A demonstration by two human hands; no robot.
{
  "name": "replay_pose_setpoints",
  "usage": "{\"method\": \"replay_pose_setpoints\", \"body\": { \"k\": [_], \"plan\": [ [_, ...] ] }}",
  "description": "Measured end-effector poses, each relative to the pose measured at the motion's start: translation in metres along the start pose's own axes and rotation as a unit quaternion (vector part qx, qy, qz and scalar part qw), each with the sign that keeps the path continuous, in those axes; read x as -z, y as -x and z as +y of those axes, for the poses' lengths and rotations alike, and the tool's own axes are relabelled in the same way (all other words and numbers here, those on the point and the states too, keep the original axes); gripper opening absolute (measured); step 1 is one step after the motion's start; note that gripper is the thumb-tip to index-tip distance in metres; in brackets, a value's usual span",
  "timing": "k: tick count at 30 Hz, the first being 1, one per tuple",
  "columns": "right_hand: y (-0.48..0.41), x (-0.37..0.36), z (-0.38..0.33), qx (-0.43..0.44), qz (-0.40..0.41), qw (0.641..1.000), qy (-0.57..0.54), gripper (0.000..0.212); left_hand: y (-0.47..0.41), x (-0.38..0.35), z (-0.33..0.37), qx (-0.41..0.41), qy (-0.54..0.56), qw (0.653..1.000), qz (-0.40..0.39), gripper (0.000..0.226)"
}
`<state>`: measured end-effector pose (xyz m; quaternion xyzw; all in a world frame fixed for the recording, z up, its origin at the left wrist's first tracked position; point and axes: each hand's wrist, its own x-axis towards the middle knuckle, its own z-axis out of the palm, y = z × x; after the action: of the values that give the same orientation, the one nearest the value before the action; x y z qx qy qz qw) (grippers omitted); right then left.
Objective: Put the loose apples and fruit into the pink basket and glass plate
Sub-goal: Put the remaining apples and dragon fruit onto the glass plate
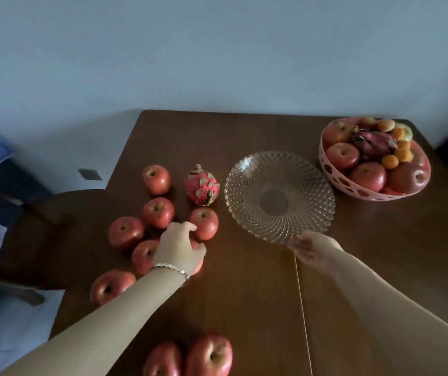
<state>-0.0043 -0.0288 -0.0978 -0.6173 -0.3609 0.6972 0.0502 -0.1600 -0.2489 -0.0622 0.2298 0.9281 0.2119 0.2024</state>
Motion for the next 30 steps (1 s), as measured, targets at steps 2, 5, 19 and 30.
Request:
{"method": "replay_pose_setpoints", "body": {
  "k": [2, 5, 19, 30],
  "plan": [
    [0.009, 0.017, 0.013, -0.025, -0.014, 0.999, 0.028, 0.004, -0.004, -0.006, 0.002, 0.001, -0.100, 0.995, -0.031, 0.062],
    [0.021, 0.046, 0.031, -0.050, -0.023, 0.997, 0.059, 0.007, -0.005, -0.020, 0.009, 0.011, -0.158, 0.986, -0.051, 0.085],
    [0.084, 0.010, -0.005, 0.116, -0.101, 0.675, 0.722, 0.035, -0.005, -0.028, -0.012, -0.022, -0.339, 0.937, -0.079, 0.083],
    [0.028, -0.173, 0.023, 0.428, -0.101, 0.436, 0.786, 0.060, -0.008, -0.029, -0.030, -0.073, -0.264, 0.960, -0.052, 0.077]
  ]
}}
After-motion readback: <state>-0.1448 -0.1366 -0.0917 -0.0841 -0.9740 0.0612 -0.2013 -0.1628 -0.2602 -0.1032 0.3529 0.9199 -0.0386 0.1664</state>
